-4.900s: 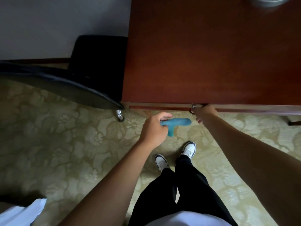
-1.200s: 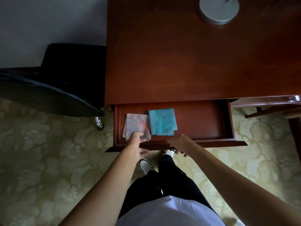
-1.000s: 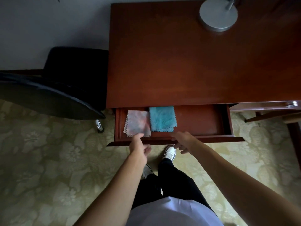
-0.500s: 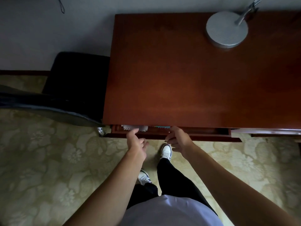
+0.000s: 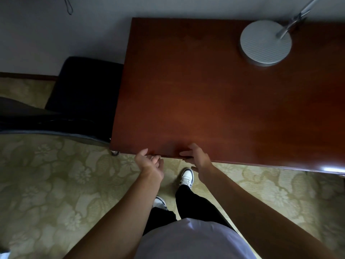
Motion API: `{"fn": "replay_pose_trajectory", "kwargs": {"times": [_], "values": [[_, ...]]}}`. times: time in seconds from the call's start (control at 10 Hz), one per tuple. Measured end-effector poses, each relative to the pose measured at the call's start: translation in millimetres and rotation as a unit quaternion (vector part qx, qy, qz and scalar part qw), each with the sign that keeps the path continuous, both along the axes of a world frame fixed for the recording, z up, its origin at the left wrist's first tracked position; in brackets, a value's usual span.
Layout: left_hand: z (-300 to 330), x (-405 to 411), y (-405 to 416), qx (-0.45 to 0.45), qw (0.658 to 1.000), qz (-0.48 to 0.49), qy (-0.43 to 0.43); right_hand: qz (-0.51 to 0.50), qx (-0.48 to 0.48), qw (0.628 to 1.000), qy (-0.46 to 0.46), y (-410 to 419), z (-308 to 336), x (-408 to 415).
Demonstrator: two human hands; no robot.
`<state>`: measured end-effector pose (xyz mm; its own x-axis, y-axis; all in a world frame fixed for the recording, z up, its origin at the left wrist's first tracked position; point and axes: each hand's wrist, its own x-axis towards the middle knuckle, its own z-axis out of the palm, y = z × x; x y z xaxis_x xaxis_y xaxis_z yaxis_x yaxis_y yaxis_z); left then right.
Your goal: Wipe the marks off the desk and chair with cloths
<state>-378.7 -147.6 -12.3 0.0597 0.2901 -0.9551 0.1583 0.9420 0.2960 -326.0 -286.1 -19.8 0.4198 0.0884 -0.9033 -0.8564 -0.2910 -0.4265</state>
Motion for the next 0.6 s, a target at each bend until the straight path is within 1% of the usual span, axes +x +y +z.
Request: {"fn": "replay_pose_trajectory", "kwargs": {"times": [0.1, 0.2, 0.3, 0.4, 0.5, 0.6], "values": [[-3.0, -1.3, -4.8, 0.015, 1.0, 0.01, -0.009, -0.021, -0.007, 1.0, -0.004, 0.7, -2.2, -0.7], [-4.4, -3.3, -6.4, 0.018, 1.0, -0.001, -0.021, -0.032, -0.004, 0.999, -0.01, -0.9, -5.6, -0.9], [-2.9, -16.5, 1.0, 0.016, 0.997, -0.066, -0.03, -0.022, -0.006, 1.0, -0.003, -0.5, -5.6, -0.5], [2.1, -22.8, 10.7, 0.015, 0.986, -0.16, -0.035, 0.063, -0.019, 0.998, 0.02, -3.3, -2.3, 6.8], [20.4, -16.1, 14.2, 0.069, 0.945, -0.32, -0.003, 0.142, -0.013, 0.99, -0.008, -7.6, 11.7, 21.0], [36.3, -5.6, 13.3, 0.173, 0.89, -0.422, -0.012, 0.098, 0.031, 0.989, -0.104, -5.7, 23.5, 32.3]]}}
